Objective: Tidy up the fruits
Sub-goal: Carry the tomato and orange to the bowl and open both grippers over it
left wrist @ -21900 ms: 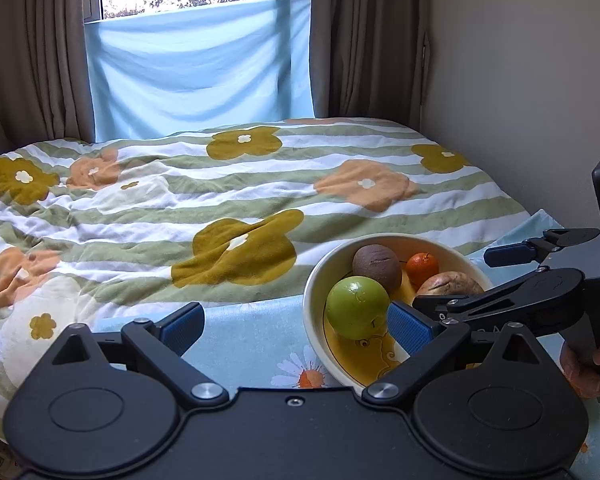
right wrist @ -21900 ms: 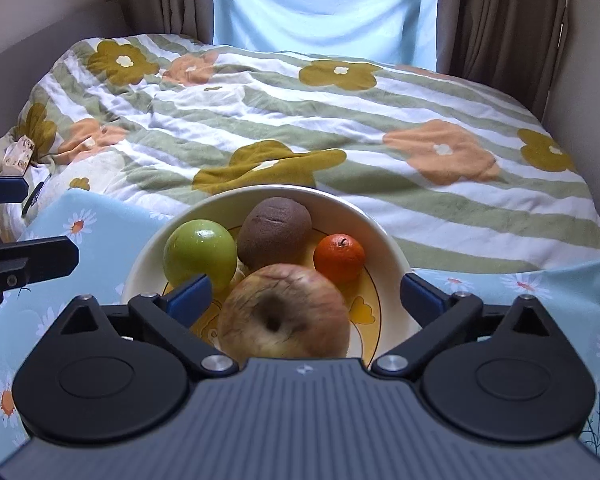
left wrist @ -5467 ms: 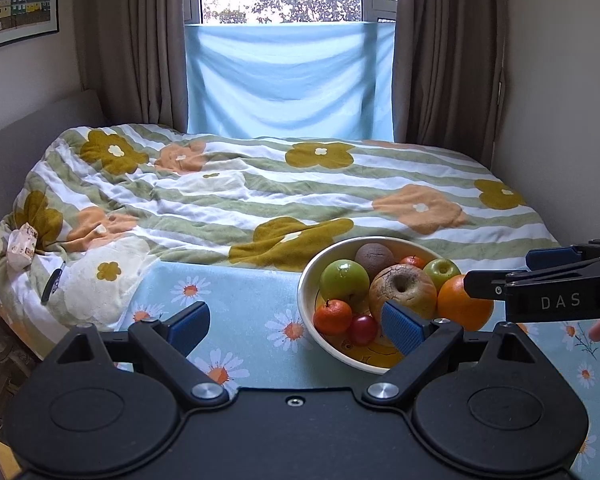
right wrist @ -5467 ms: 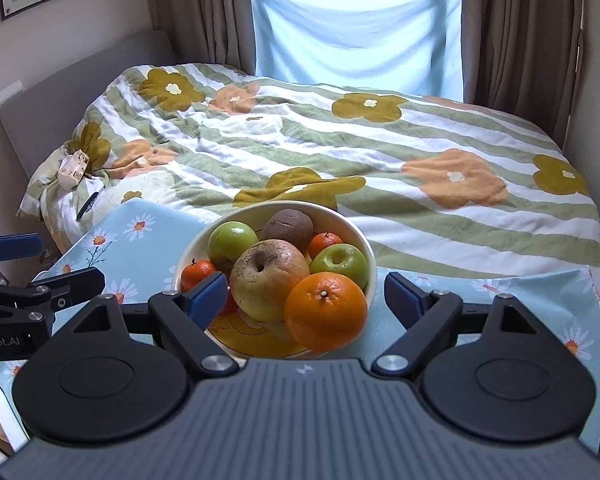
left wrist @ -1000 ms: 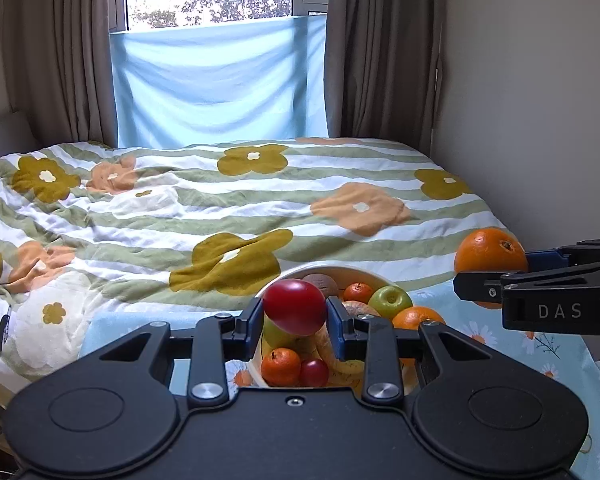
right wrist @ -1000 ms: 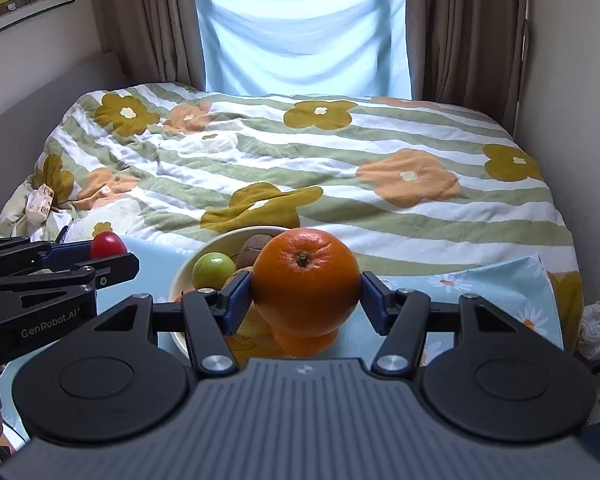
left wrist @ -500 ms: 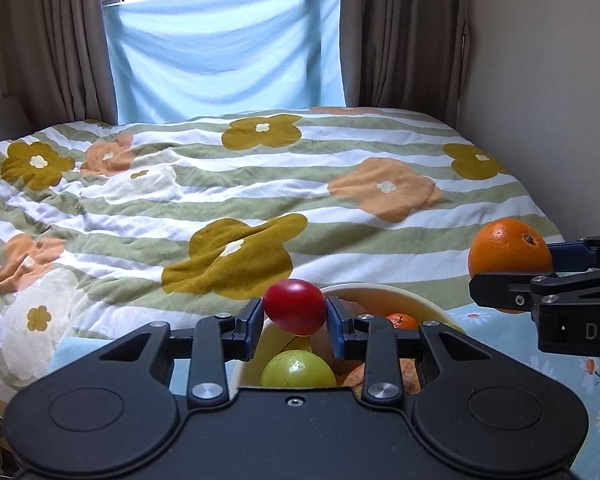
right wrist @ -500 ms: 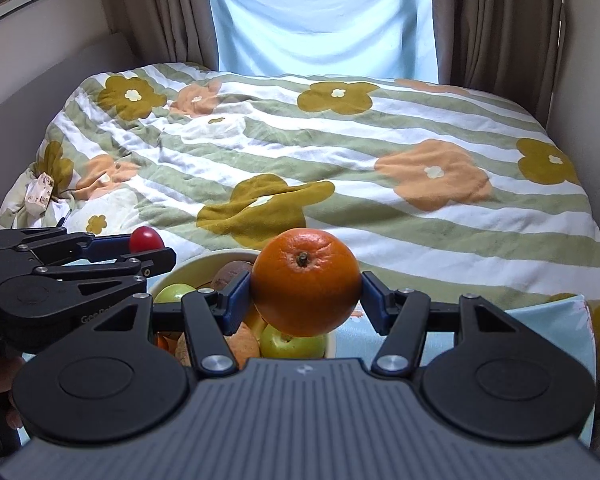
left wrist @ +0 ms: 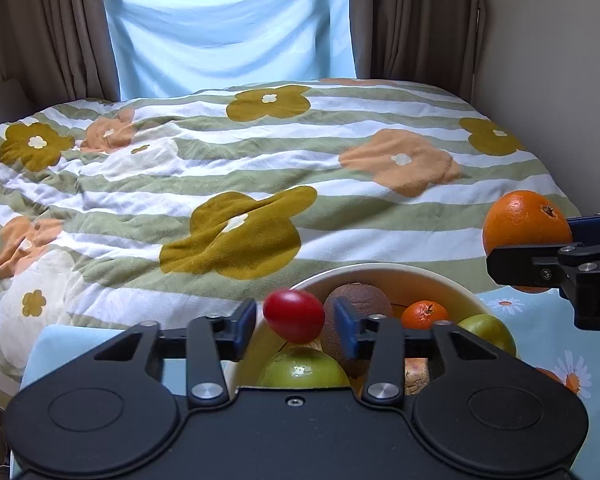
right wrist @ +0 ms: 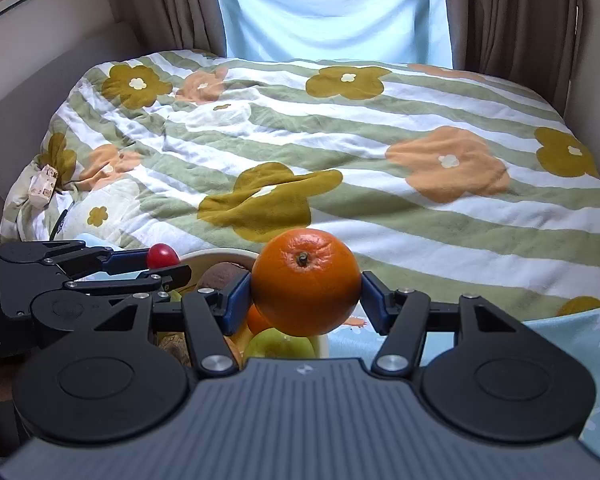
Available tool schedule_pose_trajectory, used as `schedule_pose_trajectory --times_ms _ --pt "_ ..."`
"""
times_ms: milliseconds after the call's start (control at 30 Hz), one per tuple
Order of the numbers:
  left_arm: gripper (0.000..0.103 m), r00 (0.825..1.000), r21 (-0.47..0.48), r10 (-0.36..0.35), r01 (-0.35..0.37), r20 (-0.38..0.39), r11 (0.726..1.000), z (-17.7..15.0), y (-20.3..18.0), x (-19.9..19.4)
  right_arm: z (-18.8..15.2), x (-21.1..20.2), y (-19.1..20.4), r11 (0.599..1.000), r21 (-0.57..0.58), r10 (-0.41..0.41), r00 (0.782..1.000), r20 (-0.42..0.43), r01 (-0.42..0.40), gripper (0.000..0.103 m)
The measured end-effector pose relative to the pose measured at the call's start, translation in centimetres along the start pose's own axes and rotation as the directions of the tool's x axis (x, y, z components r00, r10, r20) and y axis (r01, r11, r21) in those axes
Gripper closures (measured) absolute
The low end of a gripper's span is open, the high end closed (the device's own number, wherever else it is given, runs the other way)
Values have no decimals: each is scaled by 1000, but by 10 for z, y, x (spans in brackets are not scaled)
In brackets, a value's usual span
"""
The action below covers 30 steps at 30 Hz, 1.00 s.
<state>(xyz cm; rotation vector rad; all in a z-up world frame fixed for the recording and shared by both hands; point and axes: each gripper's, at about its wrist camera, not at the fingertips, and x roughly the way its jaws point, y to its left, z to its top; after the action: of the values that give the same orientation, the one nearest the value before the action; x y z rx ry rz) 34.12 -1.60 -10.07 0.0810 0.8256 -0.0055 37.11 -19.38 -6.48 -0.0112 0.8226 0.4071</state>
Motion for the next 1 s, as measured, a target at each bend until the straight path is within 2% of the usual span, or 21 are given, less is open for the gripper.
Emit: schedule_pose_trajectory --times_ms 33,100,533,833,1000 --pt "18 1000 1 8 -8 14 1000 0 0 -3 0 0 -1 1000 1 3 1000 1 -3 30" --pt "13 999 -1 22 -22 43 1000 0 1 -10 2 1 -1 1000 2 7 1000 3 -7 30" --pt "11 994 -129 88 -79 64 989 -16 40 -61 15 10 18 997 -43 57 998 2 -57 30" --pt "11 989 -155 139 -129 56 980 -32 55 -78 -1 36 39 992 -93 77 996 -55 -82 30" --pt "11 988 -177 145 -134 50 975 -41 58 -81 -7 41 47 988 -125 85 995 -51 -91 29"
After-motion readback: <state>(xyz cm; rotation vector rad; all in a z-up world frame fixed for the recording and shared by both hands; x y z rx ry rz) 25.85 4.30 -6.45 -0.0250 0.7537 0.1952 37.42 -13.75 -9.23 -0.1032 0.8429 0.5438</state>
